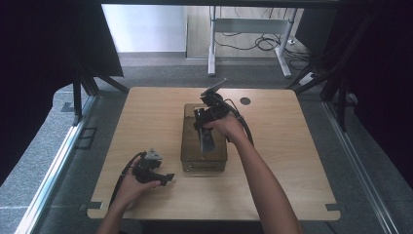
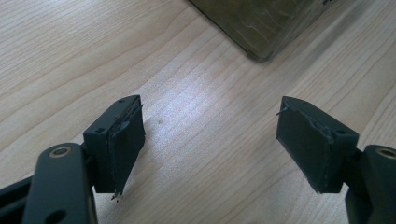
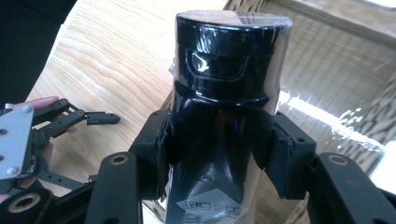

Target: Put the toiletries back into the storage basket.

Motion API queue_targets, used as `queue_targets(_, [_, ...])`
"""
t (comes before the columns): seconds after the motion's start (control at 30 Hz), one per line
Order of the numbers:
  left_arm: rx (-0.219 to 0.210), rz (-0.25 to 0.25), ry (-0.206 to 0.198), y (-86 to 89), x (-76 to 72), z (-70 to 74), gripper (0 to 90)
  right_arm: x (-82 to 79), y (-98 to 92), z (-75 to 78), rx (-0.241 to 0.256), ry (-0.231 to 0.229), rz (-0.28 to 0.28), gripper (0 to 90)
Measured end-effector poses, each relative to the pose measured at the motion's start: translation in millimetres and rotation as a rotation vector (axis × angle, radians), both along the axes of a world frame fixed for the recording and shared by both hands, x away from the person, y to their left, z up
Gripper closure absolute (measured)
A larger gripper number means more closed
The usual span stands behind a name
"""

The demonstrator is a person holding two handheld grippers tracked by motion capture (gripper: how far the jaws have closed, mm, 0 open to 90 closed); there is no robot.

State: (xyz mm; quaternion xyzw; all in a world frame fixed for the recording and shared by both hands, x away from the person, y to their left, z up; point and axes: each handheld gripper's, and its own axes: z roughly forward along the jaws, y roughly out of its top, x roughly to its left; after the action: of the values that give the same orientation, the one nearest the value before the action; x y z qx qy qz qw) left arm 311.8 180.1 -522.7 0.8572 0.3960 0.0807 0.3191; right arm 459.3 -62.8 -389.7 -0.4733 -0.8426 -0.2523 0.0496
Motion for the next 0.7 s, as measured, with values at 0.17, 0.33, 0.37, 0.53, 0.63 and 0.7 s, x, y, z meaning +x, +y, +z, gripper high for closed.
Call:
queue_targets(0.17, [-0.002,0.001,0.001,0.8,0.0,0.6,24.0,2.1,5.3,-7.9,0.004,0.009,-0.007,47.0])
queue_targets(0.33, [0.000,0.000,-0.001,-0.1,0.0,0.0,24.0,4.3,8.6,-12.4,0.014,0.011,-0.018,47.0])
queue_targets(0.37, [0.000,0.000,-0.001,-0.2,0.0,0.1,24.0,4.9,8.7,-13.2,0.017,0.012,-0.021,47.0])
queue_targets(0.53, [-0.005,0.004,-0.004,1.4,0.3,0.8,24.0,5.6,10.8,-17.7,0.021,0.020,-0.032,47.0])
queue_targets(0.63, [-0.005,0.004,-0.002,1.5,0.2,1.0,24.0,5.6,12.5,-20.3,0.017,0.006,-0.051,47.0])
queue_targets(0.7, [-0.005,0.004,-0.002,1.3,0.2,1.0,24.0,6.0,13.1,-21.8,0.019,0.010,-0.054,46.9])
